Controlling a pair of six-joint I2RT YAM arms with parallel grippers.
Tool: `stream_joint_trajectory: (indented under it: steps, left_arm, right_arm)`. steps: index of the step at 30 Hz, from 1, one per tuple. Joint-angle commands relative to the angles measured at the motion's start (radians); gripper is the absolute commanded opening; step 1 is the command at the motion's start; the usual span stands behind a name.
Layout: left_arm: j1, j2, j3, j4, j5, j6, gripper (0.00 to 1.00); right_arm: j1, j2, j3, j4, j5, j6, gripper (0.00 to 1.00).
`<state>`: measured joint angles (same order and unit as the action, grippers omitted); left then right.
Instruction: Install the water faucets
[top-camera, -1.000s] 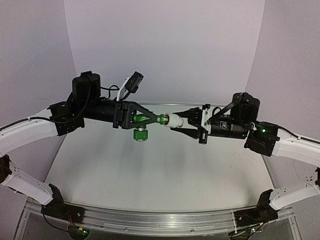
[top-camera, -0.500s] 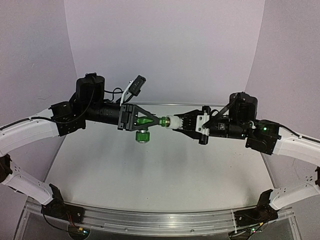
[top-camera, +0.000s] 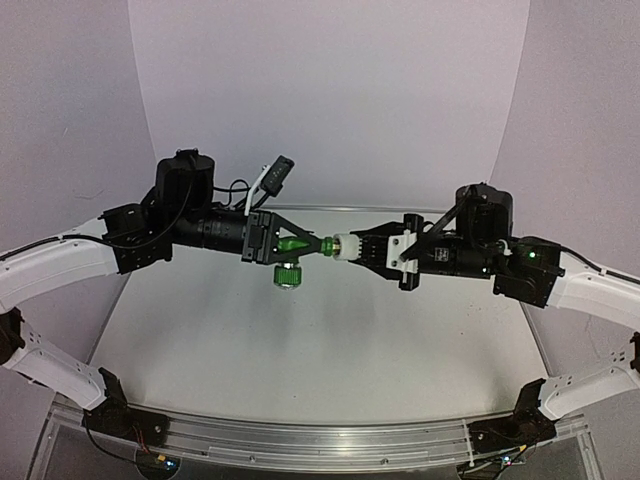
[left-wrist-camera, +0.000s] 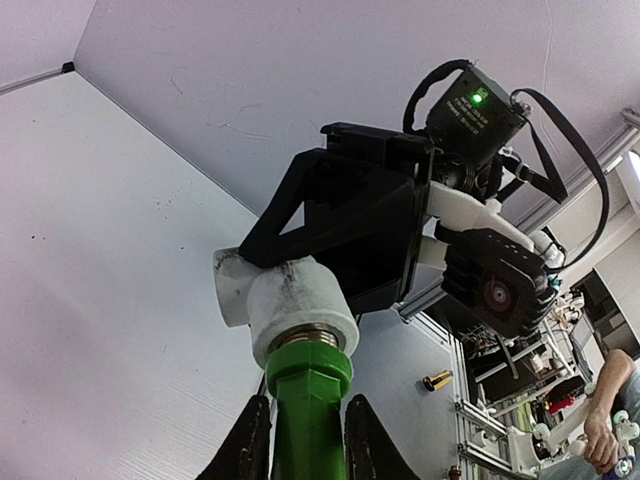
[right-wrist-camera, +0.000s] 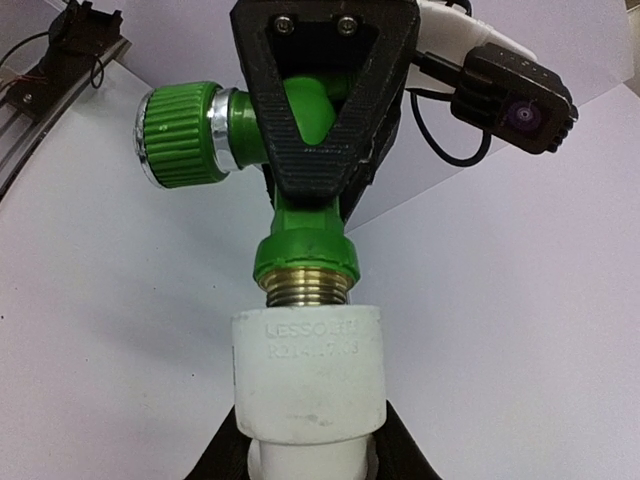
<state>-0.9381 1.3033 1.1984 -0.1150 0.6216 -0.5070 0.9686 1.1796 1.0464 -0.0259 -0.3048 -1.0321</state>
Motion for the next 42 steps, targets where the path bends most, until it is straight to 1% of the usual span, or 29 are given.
stream_joint_trajectory:
  steps: [1,7,11,14,19,25,30,38,42]
  left_arm:
    - [-0.004,0.011,0.007,-0.03,-0.138,-0.036,0.0]
    - [-0.004,0.019,0.0,-0.011,-0.14,-0.041,0.0]
    - [-0.003,0.041,0.02,-0.056,-0.16,-0.023,0.0]
    - [-0.004,0.04,0.023,-0.075,-0.161,0.008,0.0]
    - [-0.004,0.02,0.01,-0.096,-0.15,0.102,0.0]
    - [-0.004,-0.011,-0.037,-0.039,-0.096,0.162,0.0]
    - [-0.004,-0.007,-0.019,-0.085,-0.108,0.224,0.0]
    - [-0.006,-0.01,-0.006,-0.191,-0.119,0.376,0.0]
    - [-0.012,-0.035,-0.053,-0.157,-0.101,0.437,0.0]
  right_arm:
    - [0.037,-0.006,0.092,0.112,-0.001,0.013,0.0]
    - [0.049,0.008,0.104,0.109,0.023,0.023,0.0]
    - [0.06,0.019,0.122,0.102,0.038,0.02,0.0]
    - [0.064,0.024,0.144,0.072,0.029,0.03,0.0]
    - [0.064,0.041,0.199,-0.015,-0.02,0.111,0.0]
    - [0.063,0.06,0.235,-0.027,-0.07,0.251,0.0]
    - [0.064,0.078,0.279,-0.04,-0.105,0.424,0.0]
    - [0.063,0.124,0.377,-0.174,-0.179,0.676,0.0]
    - [0.063,0.135,0.394,-0.179,-0.212,0.791,0.0]
